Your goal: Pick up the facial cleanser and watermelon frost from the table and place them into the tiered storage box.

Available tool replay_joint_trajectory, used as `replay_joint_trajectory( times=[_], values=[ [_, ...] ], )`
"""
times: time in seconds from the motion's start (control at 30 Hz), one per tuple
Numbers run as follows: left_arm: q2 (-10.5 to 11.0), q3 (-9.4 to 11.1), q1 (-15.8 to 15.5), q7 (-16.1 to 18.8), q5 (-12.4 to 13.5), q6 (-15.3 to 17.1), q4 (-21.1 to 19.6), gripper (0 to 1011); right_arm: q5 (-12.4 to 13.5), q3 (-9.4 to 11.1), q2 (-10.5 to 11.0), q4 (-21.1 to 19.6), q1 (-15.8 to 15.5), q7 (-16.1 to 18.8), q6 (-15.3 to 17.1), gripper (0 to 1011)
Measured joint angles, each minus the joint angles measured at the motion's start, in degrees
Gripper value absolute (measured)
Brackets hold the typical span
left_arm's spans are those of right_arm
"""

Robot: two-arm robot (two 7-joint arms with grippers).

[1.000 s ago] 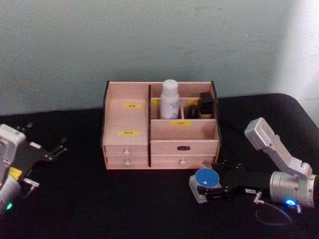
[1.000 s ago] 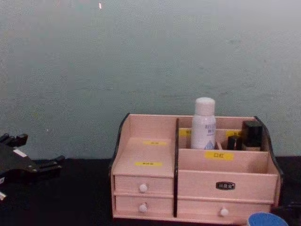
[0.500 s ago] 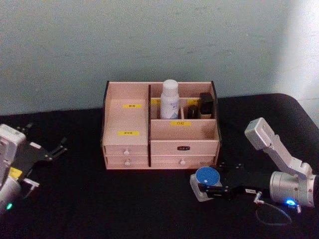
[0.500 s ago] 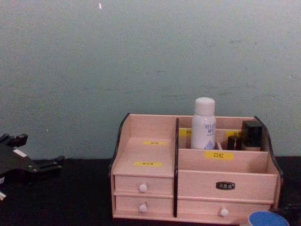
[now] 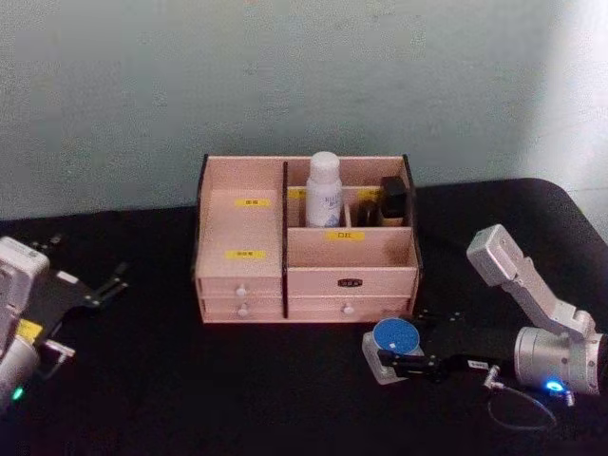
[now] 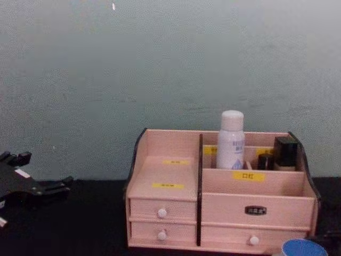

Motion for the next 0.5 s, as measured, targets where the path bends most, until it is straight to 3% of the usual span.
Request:
replay_joint_trajectory(
  times=[0.5],
  values=[
    [0.0, 0.0, 0.0, 0.0, 0.0, 0.0, 0.0, 1001, 0.86, -0.1, 1.14, -2.19, 0.18, 2.15, -1.29, 717]
  ],
)
